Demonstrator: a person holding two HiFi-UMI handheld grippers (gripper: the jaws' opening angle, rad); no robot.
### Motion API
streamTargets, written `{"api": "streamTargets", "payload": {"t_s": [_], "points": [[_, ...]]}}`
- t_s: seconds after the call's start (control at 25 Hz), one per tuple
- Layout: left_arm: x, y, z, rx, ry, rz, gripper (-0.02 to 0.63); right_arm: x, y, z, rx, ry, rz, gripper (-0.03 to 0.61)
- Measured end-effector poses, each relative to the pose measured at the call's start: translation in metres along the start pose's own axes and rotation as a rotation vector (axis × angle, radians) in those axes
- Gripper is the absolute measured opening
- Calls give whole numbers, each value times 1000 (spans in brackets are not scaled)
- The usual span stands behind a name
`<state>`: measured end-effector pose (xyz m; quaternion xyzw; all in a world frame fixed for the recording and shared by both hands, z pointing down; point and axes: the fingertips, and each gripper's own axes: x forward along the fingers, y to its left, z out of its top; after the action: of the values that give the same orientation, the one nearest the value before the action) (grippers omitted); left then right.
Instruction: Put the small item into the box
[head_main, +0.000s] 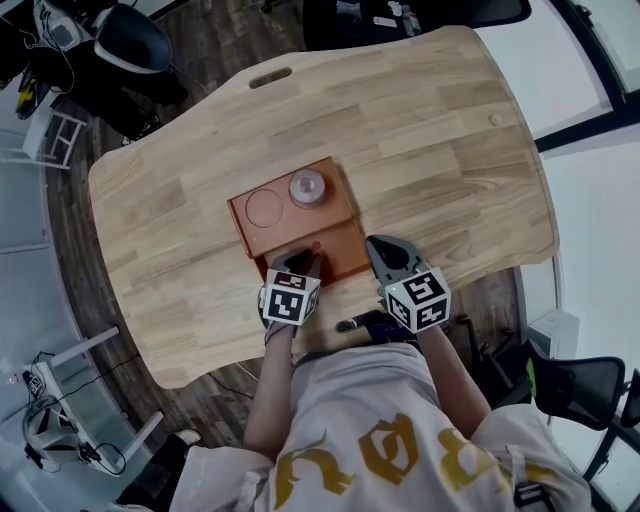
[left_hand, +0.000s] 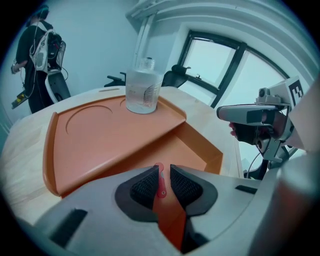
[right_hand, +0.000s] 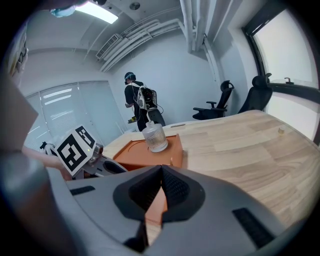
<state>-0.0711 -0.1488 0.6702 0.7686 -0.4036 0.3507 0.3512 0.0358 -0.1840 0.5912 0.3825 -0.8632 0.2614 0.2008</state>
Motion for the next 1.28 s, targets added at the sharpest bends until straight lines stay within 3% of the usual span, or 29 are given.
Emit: {"api": "streamTargets", "payload": {"t_s": [0.4, 0.72, 0.96, 1.28], "points": [[-40, -11, 24, 109, -143, 80, 33, -24, 19, 20, -29, -78, -8, 11], [-92, -20, 52, 78, -310, 98, 12, -51, 40, 31, -60, -123, -4, 11], [-127, -31, 61, -23, -473, 24, 10, -65, 54, 40, -79, -169, -5, 12], [-175, -45, 62, -58, -618, -77, 9, -82, 87, 50, -102, -228, 0, 11]]}}
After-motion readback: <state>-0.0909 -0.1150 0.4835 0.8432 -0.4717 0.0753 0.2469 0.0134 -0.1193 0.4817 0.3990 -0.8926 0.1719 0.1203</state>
